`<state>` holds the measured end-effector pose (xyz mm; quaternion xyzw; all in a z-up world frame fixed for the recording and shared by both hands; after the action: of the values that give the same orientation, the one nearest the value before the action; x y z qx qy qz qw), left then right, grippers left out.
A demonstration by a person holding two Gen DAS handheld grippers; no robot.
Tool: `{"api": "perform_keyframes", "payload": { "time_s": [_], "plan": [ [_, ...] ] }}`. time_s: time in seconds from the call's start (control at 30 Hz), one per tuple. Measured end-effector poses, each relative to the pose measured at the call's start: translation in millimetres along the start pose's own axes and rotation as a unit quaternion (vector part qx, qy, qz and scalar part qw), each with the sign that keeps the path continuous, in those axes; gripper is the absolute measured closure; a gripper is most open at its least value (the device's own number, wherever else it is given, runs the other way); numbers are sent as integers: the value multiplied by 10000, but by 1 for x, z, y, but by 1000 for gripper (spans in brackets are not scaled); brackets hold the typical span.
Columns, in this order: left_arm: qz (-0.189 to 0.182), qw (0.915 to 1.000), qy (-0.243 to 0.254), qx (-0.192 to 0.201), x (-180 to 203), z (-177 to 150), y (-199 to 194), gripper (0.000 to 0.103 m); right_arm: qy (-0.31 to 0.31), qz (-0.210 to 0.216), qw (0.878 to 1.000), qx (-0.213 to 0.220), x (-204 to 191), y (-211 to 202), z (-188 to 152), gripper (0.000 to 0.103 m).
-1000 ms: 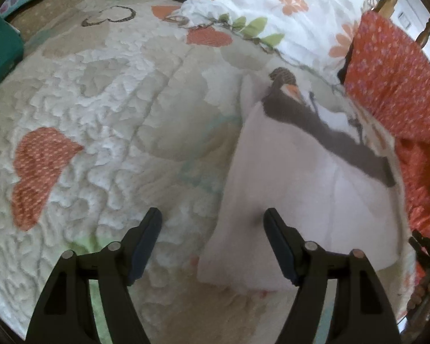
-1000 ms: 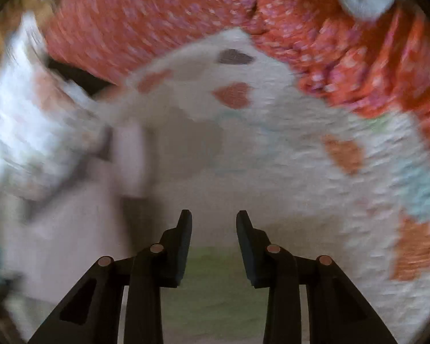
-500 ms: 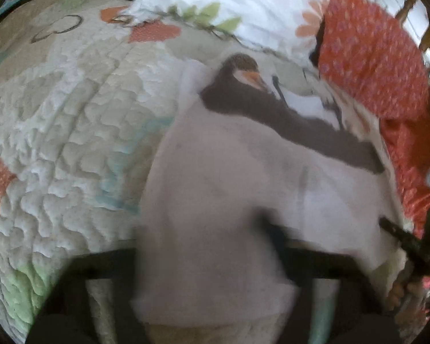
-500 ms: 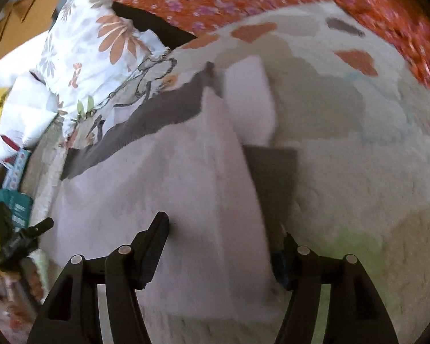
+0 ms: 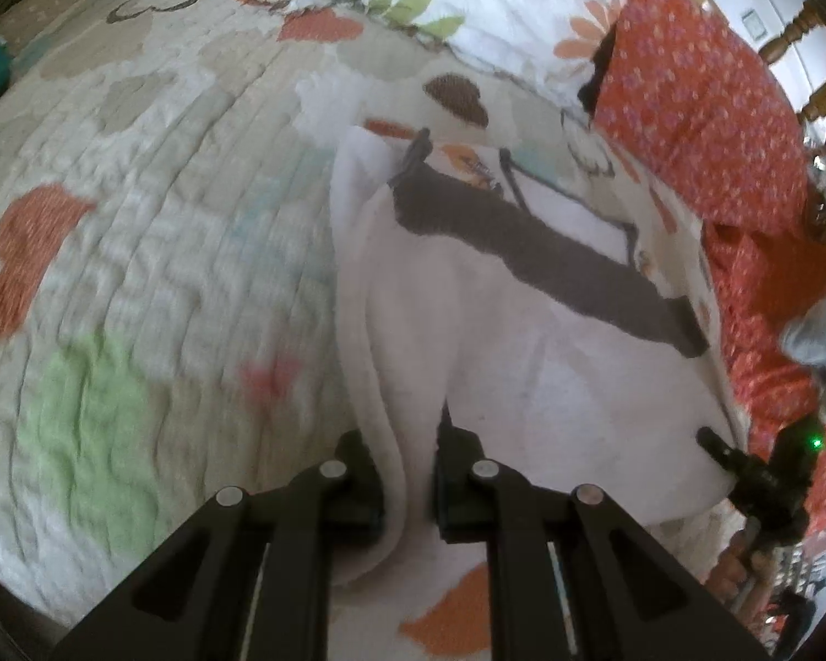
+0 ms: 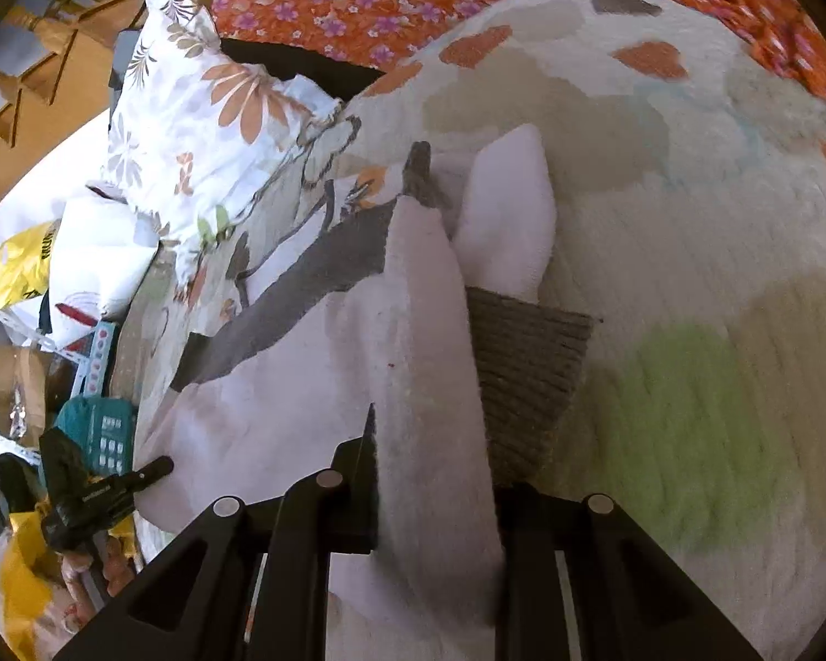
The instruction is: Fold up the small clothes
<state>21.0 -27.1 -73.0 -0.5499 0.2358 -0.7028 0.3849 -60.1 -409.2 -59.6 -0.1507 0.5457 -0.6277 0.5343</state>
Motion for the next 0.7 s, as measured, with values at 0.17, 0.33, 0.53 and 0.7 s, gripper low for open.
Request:
{"api": "perform_keyframes", "payload": {
  "time_s": [0.17,0.33,0.53,0.7],
  "plan": [
    [132,9996,-266,-18,-18,-26,-5,84,34,-248,9996,-103,19,-7,-28,80],
    [242,9983,-296,438,-25,-26,-35,78,413,-387,9983,153,42,-27,-32,68],
    [785,9875,-455,1289,-39,-29,-79,74,591,-982,9872,1106,53,-76,-30,67],
    [525,9863,212,1551,-6,-29,-80,61,-588,-658,9858,1427,-13,-84,-37,67]
  ]
}}
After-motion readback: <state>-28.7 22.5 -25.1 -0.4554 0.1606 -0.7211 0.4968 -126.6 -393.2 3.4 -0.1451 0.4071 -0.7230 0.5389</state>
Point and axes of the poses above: each gripper's, at about its wrist camera, not at the fingertips, and y roughly the way its jaws point, x to its right, z to its top, the point moved 3 cm from there along y, roughly the way its jaws point, and after that the axes turned 12 degrees about -z, right-handed, at the moved point
